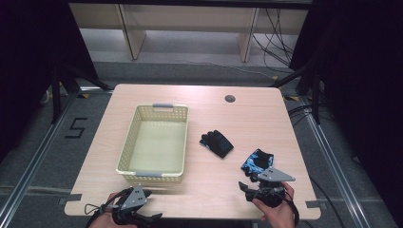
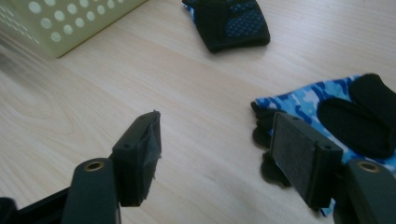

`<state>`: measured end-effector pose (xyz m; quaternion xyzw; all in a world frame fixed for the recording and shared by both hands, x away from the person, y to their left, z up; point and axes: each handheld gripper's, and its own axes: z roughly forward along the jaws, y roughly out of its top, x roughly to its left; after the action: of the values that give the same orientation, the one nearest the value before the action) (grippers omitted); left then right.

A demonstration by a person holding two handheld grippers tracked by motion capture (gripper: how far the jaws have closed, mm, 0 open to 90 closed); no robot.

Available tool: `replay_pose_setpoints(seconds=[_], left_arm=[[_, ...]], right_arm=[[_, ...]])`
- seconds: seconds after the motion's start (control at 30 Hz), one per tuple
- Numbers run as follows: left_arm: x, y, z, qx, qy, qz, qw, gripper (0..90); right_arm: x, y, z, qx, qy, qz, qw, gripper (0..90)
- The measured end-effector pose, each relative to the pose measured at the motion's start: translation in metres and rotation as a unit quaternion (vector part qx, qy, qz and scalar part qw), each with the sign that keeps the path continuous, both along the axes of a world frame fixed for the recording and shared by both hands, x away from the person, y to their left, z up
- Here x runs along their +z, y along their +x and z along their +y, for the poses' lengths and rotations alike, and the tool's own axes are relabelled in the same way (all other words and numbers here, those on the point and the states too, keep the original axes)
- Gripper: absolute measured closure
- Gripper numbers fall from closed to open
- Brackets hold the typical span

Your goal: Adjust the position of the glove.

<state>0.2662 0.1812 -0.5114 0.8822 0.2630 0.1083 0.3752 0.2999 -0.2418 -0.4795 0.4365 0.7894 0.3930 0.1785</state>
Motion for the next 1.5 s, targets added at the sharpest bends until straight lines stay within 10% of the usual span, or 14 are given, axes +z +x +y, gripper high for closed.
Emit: replay_pose_setpoints(seconds=[1.1,1.5], left_arm=[[0.001,-0.001,0.000,0.000,-0.006,-0.002,1.0000,18.5],[0.001,-0.001,0.000,0.002,-0.009,0.001,1.0000,18.5]], right_arm=[[0.018,0.103,0.072,0.072,-0.051,-0.015,0.9959,54.6],[-0.003,0.145,0.085,0.063,-0.076,0.034,0.9945,55.3]])
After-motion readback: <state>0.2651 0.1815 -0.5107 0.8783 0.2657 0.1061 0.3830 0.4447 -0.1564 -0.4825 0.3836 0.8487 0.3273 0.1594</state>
